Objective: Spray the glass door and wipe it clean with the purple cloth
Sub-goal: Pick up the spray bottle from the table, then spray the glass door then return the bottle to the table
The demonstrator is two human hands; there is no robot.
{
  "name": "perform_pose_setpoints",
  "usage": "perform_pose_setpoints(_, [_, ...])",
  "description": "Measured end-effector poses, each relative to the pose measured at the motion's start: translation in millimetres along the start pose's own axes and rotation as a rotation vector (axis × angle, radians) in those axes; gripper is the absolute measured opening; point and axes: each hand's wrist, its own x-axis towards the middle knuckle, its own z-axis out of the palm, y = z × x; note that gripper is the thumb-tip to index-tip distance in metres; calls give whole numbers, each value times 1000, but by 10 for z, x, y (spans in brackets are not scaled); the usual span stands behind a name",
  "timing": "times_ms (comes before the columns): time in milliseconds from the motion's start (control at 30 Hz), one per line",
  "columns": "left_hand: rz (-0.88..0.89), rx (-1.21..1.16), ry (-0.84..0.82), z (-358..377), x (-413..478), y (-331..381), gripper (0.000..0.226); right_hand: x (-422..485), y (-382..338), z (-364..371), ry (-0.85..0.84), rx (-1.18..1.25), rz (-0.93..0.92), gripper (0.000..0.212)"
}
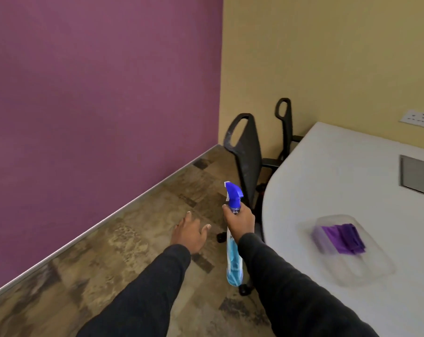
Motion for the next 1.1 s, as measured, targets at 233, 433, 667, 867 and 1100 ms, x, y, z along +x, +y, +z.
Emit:
perform_pose_setpoints(233, [-164, 25, 98, -434, -206, -1610, 58, -466, -435, 1527, -177, -3, -14, 25])
perform_pose_setpoints(433, [-380, -14, 166, -769, -698, -2862, 60, -984, -898, 2809, -401, -62, -81, 32])
perform_pose_setpoints(667, [-679, -80, 274, -1092, -1411, -4179, 58, -1797, -1357, 4237, -717, -40, -191, 22])
perform_pose_setpoints(867, [-904, -115, 353, -1276, -1833, -5126, 56, -2419, -1677, 5359, -964, -68, -306, 28])
perform_pose_setpoints(1100, [-1146, -98, 403, -1573, -2175, -6126, 58, -3006, -2021, 6563, -1210, -94, -417, 38])
